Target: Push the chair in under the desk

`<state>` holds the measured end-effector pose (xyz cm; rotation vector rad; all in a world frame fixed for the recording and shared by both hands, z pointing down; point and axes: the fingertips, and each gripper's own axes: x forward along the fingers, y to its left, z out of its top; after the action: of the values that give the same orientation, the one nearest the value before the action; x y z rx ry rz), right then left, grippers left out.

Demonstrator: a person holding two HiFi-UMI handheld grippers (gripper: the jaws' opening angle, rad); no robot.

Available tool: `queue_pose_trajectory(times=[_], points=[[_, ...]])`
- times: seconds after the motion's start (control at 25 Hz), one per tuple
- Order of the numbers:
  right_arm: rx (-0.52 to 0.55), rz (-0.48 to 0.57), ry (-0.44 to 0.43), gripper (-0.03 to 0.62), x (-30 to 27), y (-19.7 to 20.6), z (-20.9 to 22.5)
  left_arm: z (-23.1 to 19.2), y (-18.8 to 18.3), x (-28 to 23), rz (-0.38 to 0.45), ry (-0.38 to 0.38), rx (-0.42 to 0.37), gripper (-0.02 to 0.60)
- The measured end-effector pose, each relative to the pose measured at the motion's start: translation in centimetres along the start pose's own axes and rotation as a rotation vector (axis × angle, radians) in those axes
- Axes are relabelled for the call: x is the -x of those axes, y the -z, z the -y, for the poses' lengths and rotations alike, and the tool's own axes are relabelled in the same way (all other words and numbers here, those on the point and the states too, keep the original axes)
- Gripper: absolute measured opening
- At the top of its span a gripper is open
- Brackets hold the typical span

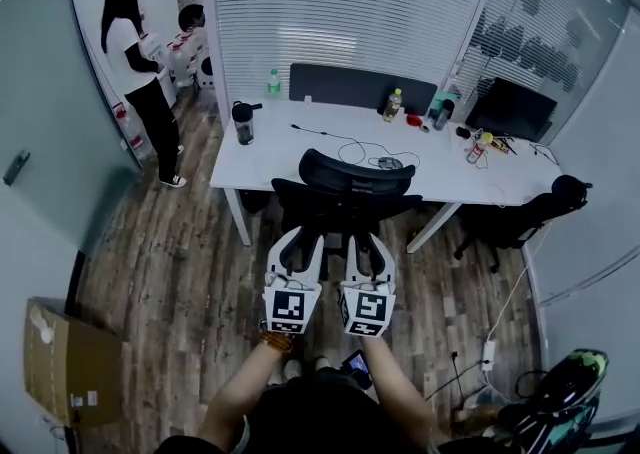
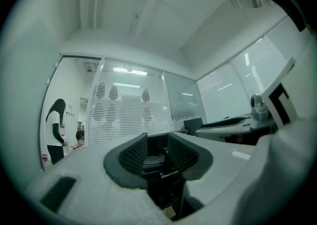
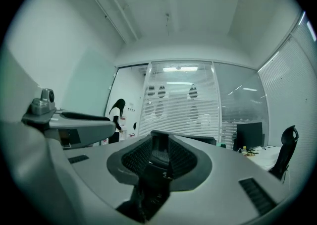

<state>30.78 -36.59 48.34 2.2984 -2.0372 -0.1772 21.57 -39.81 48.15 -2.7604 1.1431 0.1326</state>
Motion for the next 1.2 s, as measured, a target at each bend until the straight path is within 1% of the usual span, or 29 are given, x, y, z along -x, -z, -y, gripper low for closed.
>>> queue_pose_trajectory(times=[0.4,0.96,1.08,1.2], points=[[0.016,0.002,-0.036,0.068,0.7,1.0,-3.0,-1.3,0.7,1.8,0.008,-0.036,-0.001,0.086],[0.029,-0.005,-0.058,0.046,1.2,1.6,-4.4,-1.9,1.5,2.9,0.009,-0.048,-0.002,0.027],[0.032,-0.016,-0.062,0.027,1.3,2.1,-4.5,-1.9,2.2,3.1,-0.004,-0.053,0.000,0.001],[0.034,-0.027,-0.068,0.005,1.5,2.5,-4.7,-1.8,2.5,3.3,-0.010,-0.054,0.001,0.000]])
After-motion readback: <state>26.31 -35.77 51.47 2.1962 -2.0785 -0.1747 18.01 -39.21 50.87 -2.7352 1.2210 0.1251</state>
